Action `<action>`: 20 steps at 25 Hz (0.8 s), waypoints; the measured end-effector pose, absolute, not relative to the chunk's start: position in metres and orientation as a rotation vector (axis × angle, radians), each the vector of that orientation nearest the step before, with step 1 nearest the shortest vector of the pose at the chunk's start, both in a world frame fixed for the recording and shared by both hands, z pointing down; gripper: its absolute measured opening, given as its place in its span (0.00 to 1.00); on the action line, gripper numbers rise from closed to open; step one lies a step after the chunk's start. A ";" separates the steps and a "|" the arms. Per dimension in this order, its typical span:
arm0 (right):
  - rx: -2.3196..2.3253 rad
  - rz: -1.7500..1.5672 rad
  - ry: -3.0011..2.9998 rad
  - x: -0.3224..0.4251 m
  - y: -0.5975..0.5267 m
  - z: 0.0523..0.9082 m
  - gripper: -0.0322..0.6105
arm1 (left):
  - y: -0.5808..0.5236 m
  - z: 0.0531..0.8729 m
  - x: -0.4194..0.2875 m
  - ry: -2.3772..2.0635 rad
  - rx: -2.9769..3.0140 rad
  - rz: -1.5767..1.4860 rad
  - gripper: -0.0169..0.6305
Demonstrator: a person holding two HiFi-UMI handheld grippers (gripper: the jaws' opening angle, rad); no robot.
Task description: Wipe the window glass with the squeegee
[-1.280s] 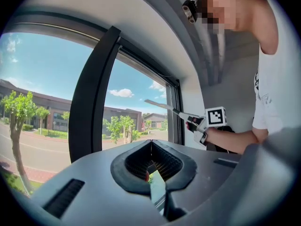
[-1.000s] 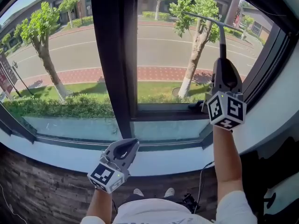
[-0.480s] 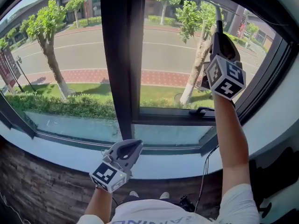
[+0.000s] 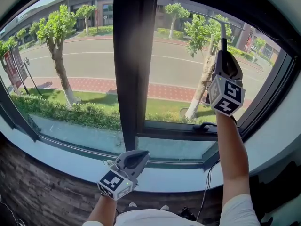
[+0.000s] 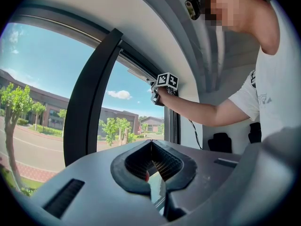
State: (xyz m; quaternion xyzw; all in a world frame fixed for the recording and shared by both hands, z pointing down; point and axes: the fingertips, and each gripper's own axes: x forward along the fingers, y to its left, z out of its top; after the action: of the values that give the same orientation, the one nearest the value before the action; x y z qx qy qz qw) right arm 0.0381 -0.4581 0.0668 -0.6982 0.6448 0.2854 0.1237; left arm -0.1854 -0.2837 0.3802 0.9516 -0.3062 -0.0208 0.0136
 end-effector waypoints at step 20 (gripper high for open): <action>-2.061 0.778 1.904 0.036 -0.453 0.101 0.21 | -0.278 0.363 -0.187 -0.985 2.939 -0.070 0.05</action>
State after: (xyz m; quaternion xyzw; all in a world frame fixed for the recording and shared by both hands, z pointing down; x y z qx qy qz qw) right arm 0.0362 -0.4530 0.1010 -0.7033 0.6495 0.2654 0.1147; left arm -0.1866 -0.2775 0.3633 0.9477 -0.3176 -0.0225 0.0208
